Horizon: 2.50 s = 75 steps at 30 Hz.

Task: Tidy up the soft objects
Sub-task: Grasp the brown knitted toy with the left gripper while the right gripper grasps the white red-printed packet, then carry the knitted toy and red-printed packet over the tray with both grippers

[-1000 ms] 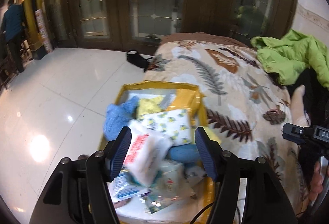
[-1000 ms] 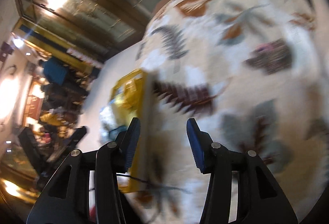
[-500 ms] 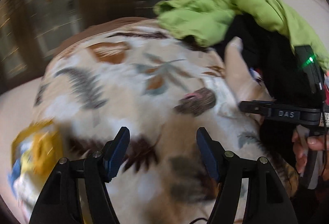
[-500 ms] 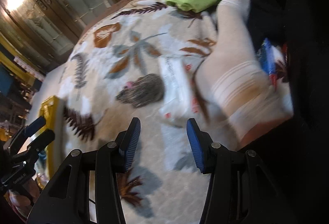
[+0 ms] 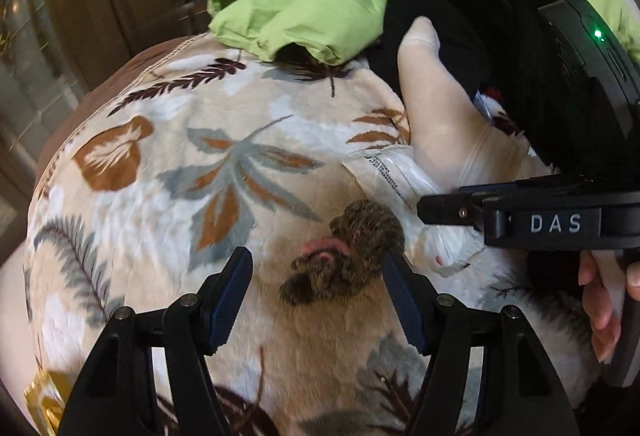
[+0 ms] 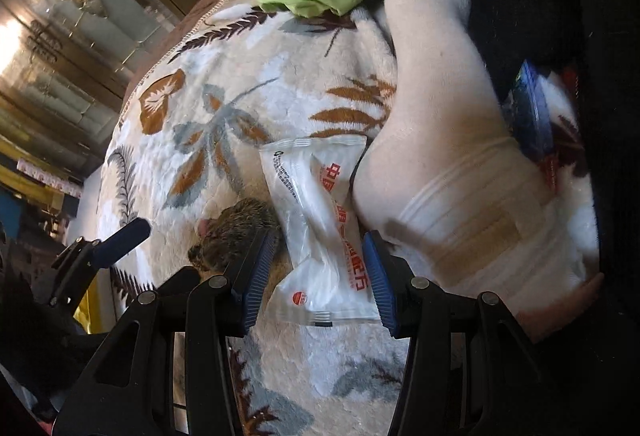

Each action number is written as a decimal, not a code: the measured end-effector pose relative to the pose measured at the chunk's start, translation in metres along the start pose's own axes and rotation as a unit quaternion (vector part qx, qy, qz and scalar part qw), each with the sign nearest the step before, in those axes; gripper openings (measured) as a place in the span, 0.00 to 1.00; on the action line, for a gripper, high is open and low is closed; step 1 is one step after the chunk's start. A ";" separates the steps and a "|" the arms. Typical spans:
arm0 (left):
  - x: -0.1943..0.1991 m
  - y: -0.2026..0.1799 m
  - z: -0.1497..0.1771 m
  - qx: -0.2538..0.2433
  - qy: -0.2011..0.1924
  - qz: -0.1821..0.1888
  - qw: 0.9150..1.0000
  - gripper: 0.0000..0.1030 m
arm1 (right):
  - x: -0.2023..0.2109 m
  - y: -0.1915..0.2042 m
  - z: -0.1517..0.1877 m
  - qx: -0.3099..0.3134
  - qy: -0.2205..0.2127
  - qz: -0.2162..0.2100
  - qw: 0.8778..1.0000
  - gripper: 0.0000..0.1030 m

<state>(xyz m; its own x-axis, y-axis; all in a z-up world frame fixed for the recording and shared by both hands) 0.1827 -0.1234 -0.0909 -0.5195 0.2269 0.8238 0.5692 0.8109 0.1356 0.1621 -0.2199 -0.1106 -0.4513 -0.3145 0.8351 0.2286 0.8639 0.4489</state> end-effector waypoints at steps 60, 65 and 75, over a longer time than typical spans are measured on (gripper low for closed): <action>0.167 0.244 0.226 0.327 0.097 -0.146 0.929 0.42 | -0.074 0.314 0.131 0.231 0.119 -0.141 0.955 0.30; 0.149 0.257 0.233 0.332 0.114 -0.140 0.926 0.43 | -0.099 0.320 0.141 0.231 0.142 -0.130 0.954 0.30; 0.137 0.264 0.222 0.337 0.106 -0.141 0.925 0.44 | -0.107 0.333 0.151 0.271 0.144 -0.122 0.944 0.34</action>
<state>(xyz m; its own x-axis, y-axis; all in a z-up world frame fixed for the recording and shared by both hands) 0.1204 0.2414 -0.0650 -0.4091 -0.0971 0.9073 -0.1331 0.9900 0.0459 0.1563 0.1610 -0.0983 -0.1627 -0.5559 0.8152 -0.3620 0.8022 0.4748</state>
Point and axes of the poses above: each gripper's, at about its wrist camera, not at the fingertips, and x roughly against the way its jaws point, y to its left, z to its underside, the point moved 5 cm from there along -x, roughly the way its jaws point, and after that the axes turned 7 degrees about -z, right-handed, at the moved point
